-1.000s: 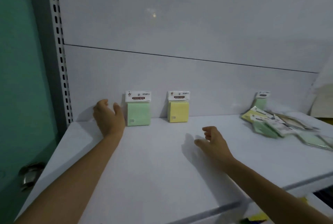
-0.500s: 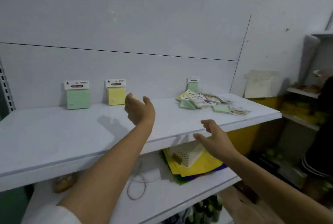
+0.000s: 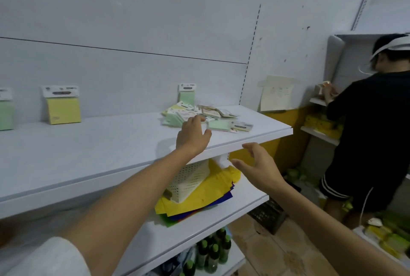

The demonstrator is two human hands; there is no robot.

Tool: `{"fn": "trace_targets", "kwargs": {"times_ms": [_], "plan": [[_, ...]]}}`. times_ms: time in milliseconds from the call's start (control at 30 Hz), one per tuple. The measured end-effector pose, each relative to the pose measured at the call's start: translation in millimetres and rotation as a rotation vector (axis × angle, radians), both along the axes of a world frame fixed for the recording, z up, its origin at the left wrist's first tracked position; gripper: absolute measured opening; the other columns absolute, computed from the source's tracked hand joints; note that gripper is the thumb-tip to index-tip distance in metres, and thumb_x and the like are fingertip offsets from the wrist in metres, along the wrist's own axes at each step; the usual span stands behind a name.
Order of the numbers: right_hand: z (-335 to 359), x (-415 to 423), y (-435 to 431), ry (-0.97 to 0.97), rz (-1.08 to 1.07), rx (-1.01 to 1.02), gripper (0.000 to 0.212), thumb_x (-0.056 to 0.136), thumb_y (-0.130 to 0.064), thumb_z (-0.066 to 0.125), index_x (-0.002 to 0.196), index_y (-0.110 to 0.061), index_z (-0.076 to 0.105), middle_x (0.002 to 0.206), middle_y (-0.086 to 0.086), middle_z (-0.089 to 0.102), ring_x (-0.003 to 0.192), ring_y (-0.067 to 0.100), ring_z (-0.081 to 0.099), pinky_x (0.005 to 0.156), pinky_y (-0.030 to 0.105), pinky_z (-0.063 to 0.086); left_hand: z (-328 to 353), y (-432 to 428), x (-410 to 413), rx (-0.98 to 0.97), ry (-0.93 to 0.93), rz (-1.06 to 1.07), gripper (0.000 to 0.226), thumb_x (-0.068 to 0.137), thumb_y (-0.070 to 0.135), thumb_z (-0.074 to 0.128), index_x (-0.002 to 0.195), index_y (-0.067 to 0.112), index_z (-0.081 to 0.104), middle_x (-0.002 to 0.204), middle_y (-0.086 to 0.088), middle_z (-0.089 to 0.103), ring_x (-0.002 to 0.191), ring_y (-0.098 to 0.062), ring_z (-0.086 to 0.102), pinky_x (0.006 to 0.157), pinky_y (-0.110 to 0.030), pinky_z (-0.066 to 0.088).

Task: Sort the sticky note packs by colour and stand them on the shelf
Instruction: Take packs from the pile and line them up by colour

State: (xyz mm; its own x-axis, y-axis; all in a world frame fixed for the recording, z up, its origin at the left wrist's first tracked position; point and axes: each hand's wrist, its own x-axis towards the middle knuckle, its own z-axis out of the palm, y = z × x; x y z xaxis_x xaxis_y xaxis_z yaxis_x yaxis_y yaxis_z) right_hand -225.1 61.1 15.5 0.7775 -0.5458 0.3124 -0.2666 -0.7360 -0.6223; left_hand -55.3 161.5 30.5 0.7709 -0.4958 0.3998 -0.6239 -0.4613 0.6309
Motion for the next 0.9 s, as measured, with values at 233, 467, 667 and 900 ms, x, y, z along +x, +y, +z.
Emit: {"fn": "trace_targets", "kwargs": {"times_ms": [233,467,667,900], "plan": [[-6,19,-86,0.15,-0.023,-0.168,0.057,0.088,-0.041,0.06,0.137,-0.022,0.038,0.141,0.0,0.045,0.128,0.017,0.043,0.1,0.035,0.044,-15,-111,55,0.263,-0.07,-0.173,0.051,0.093,0.035,0.048,0.138,0.015,0.037,0.147,-0.006,0.038,0.135,-0.026,0.034,0.105,-0.044,0.037],[-14,66,-169,0.197,0.008,-0.25,0.063,0.087,-0.051,0.055,0.141,-0.023,0.036,0.144,0.0,0.044,0.13,0.019,0.042,0.104,0.043,0.042,-42,-158,101,0.549,-0.161,-0.146,0.062,0.094,0.056,0.024,0.141,0.017,0.038,0.152,-0.008,0.032,0.141,-0.027,0.025,0.112,-0.046,0.02],[-19,136,-215,0.13,0.158,-0.071,0.085,0.076,-0.053,0.068,0.145,-0.025,0.028,0.146,0.002,0.044,0.132,0.021,0.043,0.106,0.044,0.04,-39,-158,100,0.44,-0.281,-0.054,0.041,0.096,0.039,0.034,0.127,0.021,0.053,0.134,-0.007,0.052,0.124,-0.028,0.04,0.097,-0.042,0.035],[-6,191,-264,0.248,0.342,-0.082,0.059,0.077,-0.048,0.07,0.129,-0.024,0.054,0.12,-0.009,0.06,0.102,0.005,0.051,0.082,0.019,0.038,-44,-162,104,0.477,-0.135,0.016,0.053,0.095,0.049,0.033,0.142,0.024,0.035,0.148,-0.002,0.038,0.137,-0.023,0.03,0.111,-0.039,0.019]]}}
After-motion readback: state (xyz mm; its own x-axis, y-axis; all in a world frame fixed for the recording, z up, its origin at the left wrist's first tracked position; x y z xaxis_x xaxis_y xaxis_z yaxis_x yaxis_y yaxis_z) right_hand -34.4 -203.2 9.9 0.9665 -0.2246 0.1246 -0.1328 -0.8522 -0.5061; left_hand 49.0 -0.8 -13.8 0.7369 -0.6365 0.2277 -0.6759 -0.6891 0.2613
